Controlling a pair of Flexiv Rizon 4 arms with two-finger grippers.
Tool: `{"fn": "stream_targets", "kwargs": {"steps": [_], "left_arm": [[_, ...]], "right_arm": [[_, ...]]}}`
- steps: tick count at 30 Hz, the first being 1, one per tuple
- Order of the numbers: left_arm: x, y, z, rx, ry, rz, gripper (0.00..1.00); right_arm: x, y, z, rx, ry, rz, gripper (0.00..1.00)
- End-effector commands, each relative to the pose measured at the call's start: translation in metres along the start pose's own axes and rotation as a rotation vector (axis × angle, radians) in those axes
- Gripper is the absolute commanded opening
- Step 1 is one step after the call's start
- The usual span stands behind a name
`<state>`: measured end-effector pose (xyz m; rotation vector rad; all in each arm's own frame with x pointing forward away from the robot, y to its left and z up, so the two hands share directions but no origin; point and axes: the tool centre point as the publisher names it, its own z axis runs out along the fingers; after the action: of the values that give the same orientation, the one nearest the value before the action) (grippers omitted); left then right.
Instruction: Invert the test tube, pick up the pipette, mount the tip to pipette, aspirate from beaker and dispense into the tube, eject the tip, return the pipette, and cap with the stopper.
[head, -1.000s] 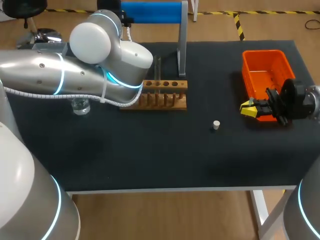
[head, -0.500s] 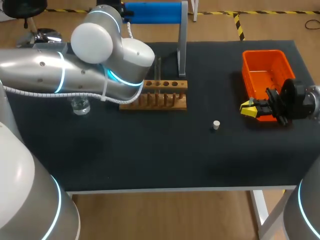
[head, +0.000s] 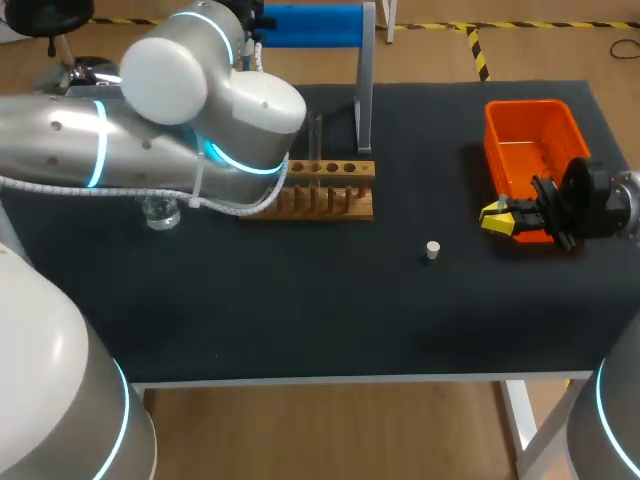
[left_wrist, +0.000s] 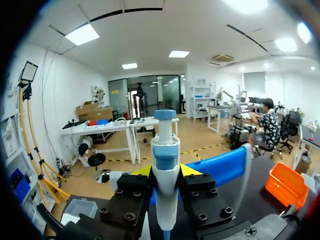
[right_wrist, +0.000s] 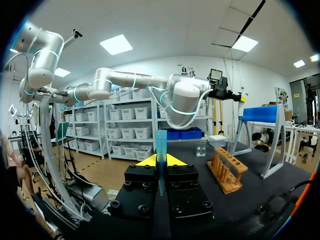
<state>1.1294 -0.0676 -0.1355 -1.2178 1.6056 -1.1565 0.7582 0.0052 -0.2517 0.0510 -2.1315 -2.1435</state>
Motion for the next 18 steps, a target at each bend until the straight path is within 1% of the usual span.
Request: {"fn": "stream_targets", "kwargs": {"steps": [1,3,6,10,11,12,13,18], "left_arm": [[-0.01,-0.01,-0.064,-0.057,0.223,0.012,0.0],[-0.008,-0.012,-0.08,-0.065,0.277,0.033,0.0],[-0.004,-0.013,-0.105,-0.051,0.35,0.057,0.0],[0.004,-0.014,-0.141,-0.015,0.464,0.072,0.0],[0.006,-0.014,-0.151,-0.004,0.508,0.083,0.0],[0.01,-0.014,-0.161,0.004,0.533,0.11,0.0],[0.014,-0.014,-0.174,0.005,0.542,0.141,0.0],[0.014,-0.014,-0.174,0.005,0.542,0.141,0.0]], "right_arm": [[0.001,0.0,-0.001,0.0,0.0,0.0,0.0],[0.001,0.0,-0.001,0.0,0.0,0.0,0.0],[0.001,0.0,-0.001,0.0,0.0,0.0,0.0],[0.001,0.0,-0.001,0.0,0.0,0.0,0.0],[0.001,0.0,-0.001,0.0,0.0,0.0,0.0],[0.001,0.0,-0.001,0.0,0.0,0.0,0.0],[0.001,0.0,-0.001,0.0,0.0,0.0,0.0],[0.001,0.0,-0.001,0.0,0.0,0.0,0.0]]}}
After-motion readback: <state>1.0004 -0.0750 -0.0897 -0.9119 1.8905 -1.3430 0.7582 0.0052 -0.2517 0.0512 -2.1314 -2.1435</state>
